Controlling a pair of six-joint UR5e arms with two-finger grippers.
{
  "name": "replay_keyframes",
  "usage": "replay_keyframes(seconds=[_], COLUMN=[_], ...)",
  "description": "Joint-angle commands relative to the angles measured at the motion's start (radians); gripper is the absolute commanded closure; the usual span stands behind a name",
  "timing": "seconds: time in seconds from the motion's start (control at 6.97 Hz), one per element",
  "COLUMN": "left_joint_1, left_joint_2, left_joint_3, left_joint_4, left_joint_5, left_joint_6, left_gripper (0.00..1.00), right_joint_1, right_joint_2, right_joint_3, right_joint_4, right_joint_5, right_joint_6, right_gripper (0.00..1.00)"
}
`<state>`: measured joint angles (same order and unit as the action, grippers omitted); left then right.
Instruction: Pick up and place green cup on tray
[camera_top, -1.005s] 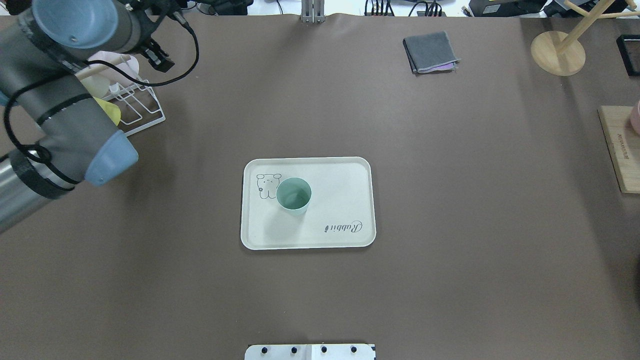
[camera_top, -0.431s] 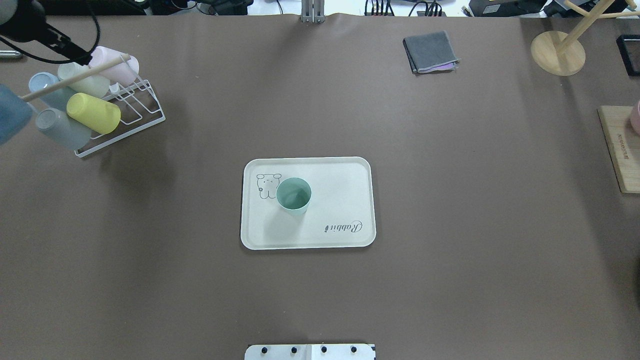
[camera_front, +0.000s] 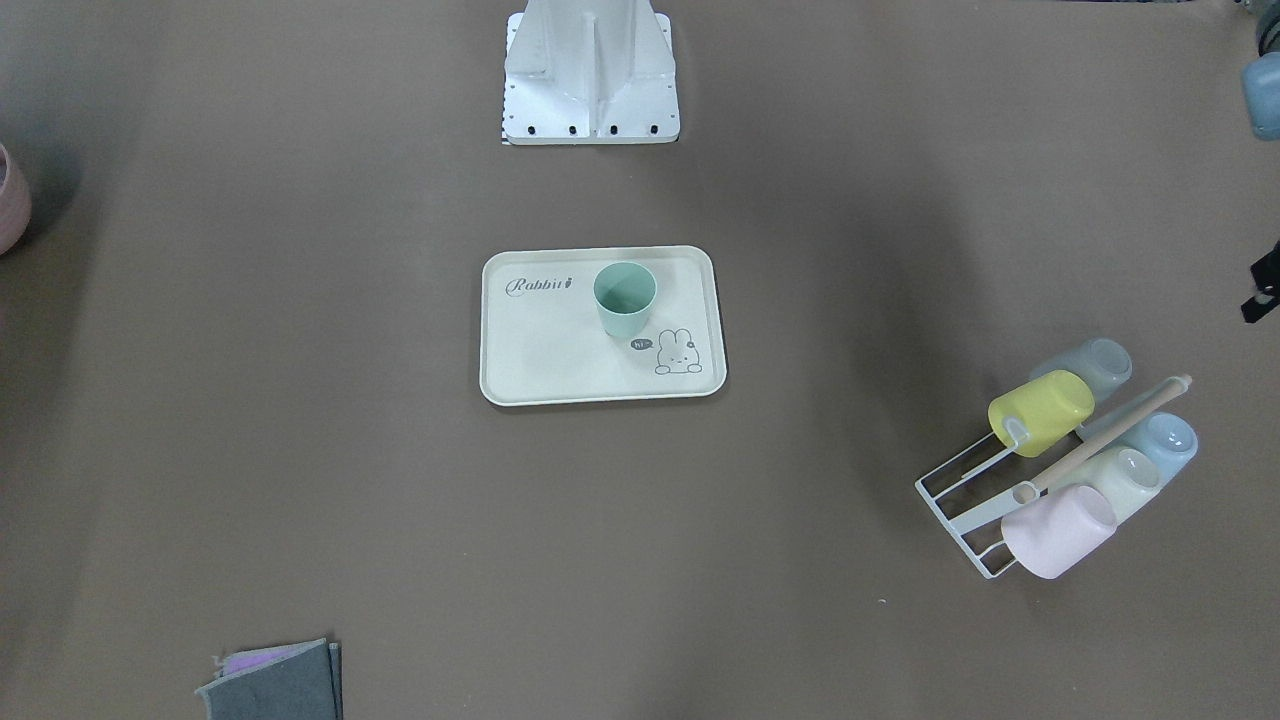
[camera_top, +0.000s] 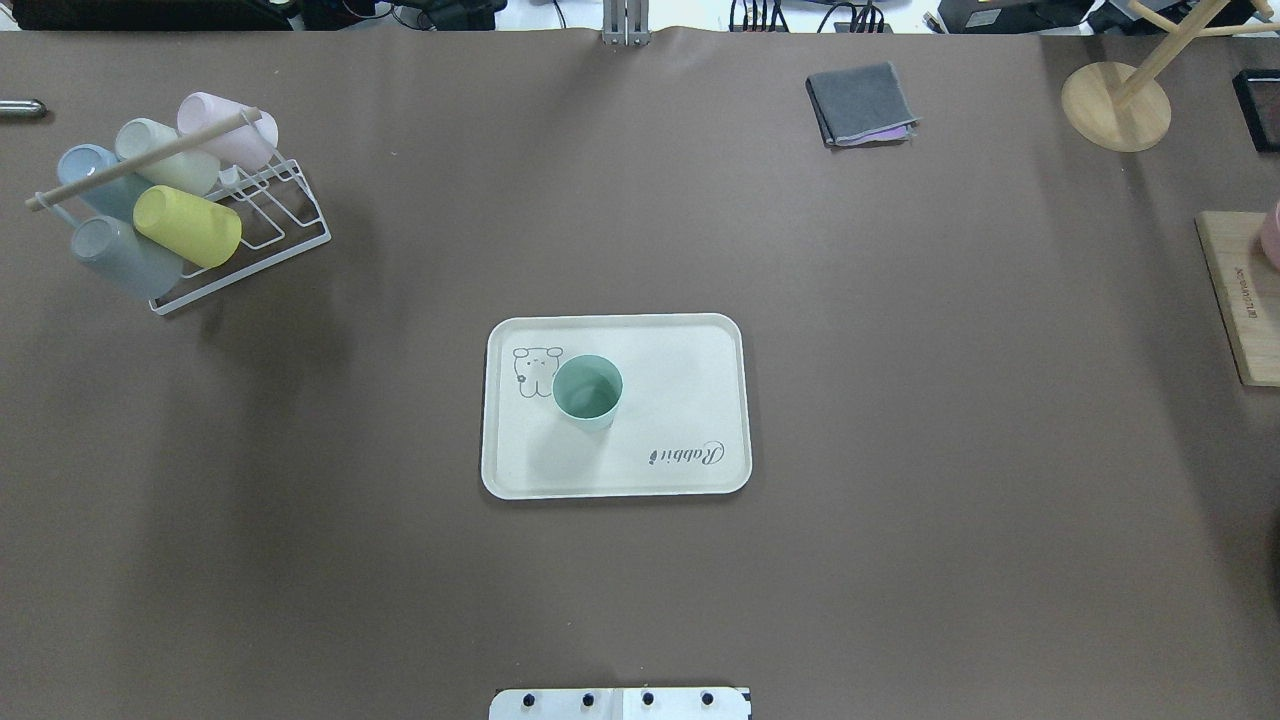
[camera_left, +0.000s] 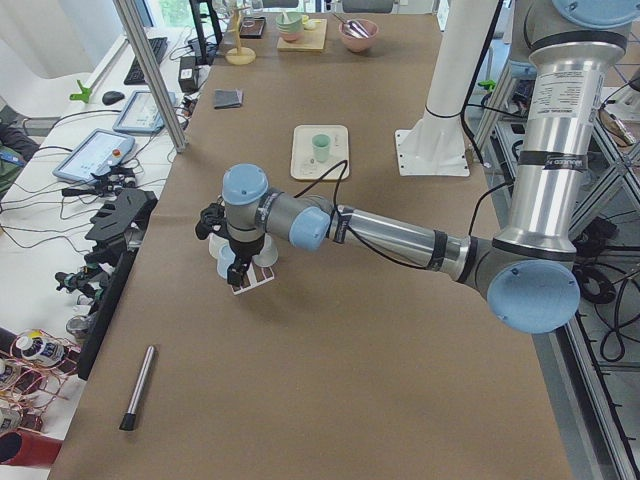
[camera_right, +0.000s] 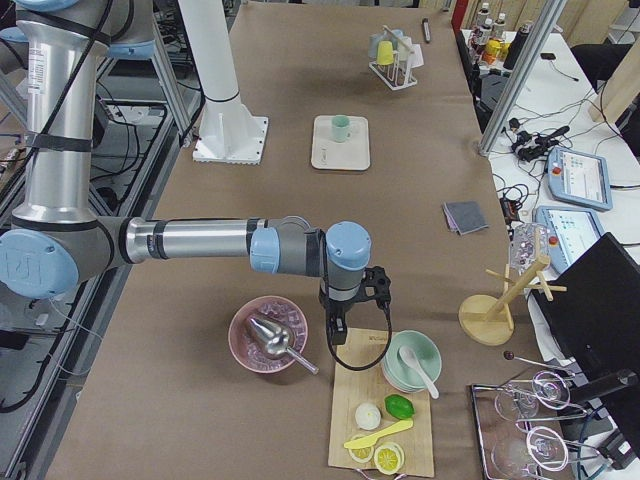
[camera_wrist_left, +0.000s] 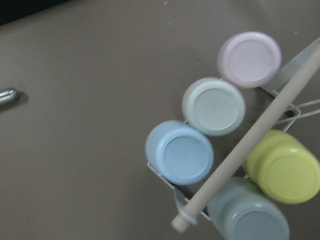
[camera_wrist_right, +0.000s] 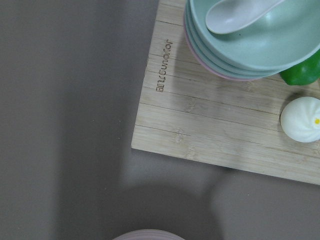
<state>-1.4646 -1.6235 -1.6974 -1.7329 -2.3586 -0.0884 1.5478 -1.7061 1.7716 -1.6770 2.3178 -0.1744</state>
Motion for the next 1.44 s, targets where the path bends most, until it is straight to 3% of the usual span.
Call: replay_keyframes(seconds=[0.0, 0.29, 0.43, 0.72, 1.29], left_joint_1=[-0.071, -0.088, -0.089, -0.115, -0.129], left_joint_2=[0.146, 0.171, 0.156, 0.156, 0.137], left_joint_3=[0.005, 0.001, -0.022, -0.036, 0.004], left_joint_4=[0.001, 0.048, 0.152, 0.238, 0.25], left_joint_5=[-0.062, -0.062, -0.062, -0.048, 0.001], left_joint_6=[0.029, 0.029, 0.029, 0.14, 0.211], left_gripper=[0.02, 0.02, 0.02, 0.02, 0.02], right_joint_1=[0.0, 0.0, 0.0, 0.0, 0.0], right_joint_2=[-0.001, 0.0, -0.001, -0.001, -0.003], right_joint_3=[-0.003, 0.006, 0.003, 0.005, 0.0], right_joint_4=[-0.001, -0.001, 0.0, -0.001, -0.001], right_joint_5=[0.0, 0.006, 0.012, 0.017, 0.026], right_joint_6=[-0.001, -0.001, -0.001, -0.001, -0.002], right_gripper=[0.0, 0.0, 0.0, 0.0, 0.0])
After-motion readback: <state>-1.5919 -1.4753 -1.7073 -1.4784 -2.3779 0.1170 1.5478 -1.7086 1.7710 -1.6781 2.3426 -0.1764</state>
